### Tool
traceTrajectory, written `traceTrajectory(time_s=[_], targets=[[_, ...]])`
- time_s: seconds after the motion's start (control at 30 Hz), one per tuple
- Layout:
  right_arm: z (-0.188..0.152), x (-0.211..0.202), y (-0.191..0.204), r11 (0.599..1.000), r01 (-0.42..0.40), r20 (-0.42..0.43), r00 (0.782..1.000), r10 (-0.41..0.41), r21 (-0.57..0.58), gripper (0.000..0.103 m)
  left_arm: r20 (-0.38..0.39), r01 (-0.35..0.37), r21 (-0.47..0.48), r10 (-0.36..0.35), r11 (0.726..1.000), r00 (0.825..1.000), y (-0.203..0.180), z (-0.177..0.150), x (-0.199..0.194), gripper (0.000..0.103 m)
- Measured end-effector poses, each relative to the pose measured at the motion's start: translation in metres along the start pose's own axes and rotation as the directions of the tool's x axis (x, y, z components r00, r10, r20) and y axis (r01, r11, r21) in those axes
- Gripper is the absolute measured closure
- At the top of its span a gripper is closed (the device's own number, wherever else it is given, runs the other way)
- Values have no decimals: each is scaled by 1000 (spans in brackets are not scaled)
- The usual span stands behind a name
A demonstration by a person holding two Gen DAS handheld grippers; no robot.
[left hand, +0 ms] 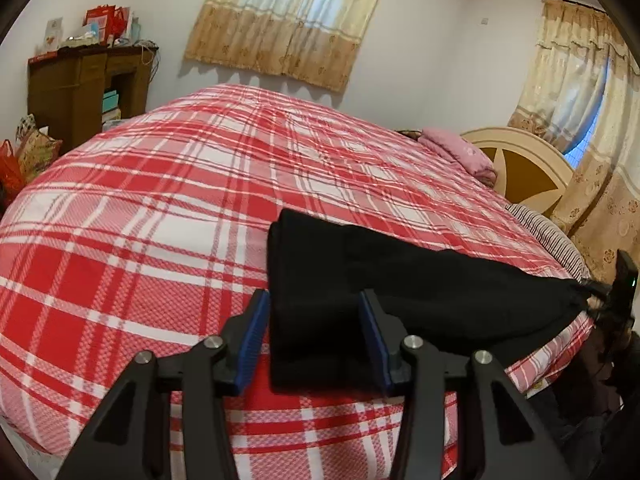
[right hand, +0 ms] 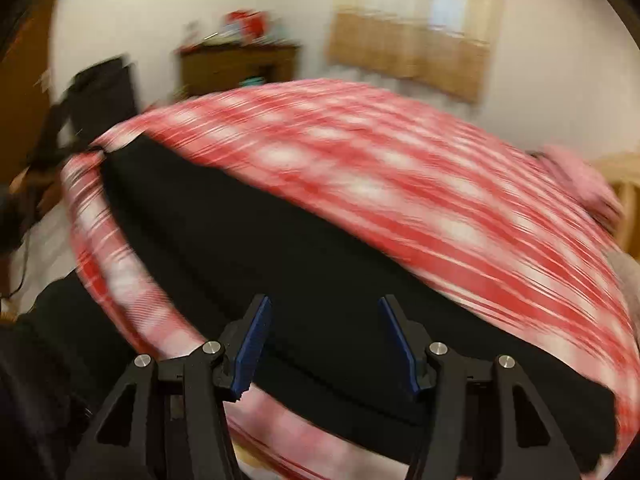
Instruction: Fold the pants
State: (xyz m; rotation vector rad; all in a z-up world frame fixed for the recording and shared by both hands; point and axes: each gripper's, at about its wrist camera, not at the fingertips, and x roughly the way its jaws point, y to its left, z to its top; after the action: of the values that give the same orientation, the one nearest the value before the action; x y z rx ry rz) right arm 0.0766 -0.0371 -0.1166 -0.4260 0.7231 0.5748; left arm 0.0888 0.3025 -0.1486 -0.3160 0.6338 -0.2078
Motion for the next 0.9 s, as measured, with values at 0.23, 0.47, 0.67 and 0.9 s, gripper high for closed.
traceTrajectory(time_s=[0.23, 0.47, 0.67, 0.9], targets=[[11, 60, 61, 980, 4, -79, 997, -20, -198, 46, 9, 8, 1, -8, 1000, 1000, -3, 2, -2, 70], [3, 69, 64, 967, 25, -115, 992, -56, -254, 57, -11, 16, -1, -16, 1000, 1000, -4, 4, 6, 84], [10, 74, 56, 978, -3, -134, 991, -26, -208, 93, -13, 21, -3, -21, 1000, 1000, -6, 6, 6, 92], [22, 33, 58, 983, -17, -77, 997, 2, -185, 100, 31, 98, -60, -97, 993, 995, -3, 13, -14, 93]])
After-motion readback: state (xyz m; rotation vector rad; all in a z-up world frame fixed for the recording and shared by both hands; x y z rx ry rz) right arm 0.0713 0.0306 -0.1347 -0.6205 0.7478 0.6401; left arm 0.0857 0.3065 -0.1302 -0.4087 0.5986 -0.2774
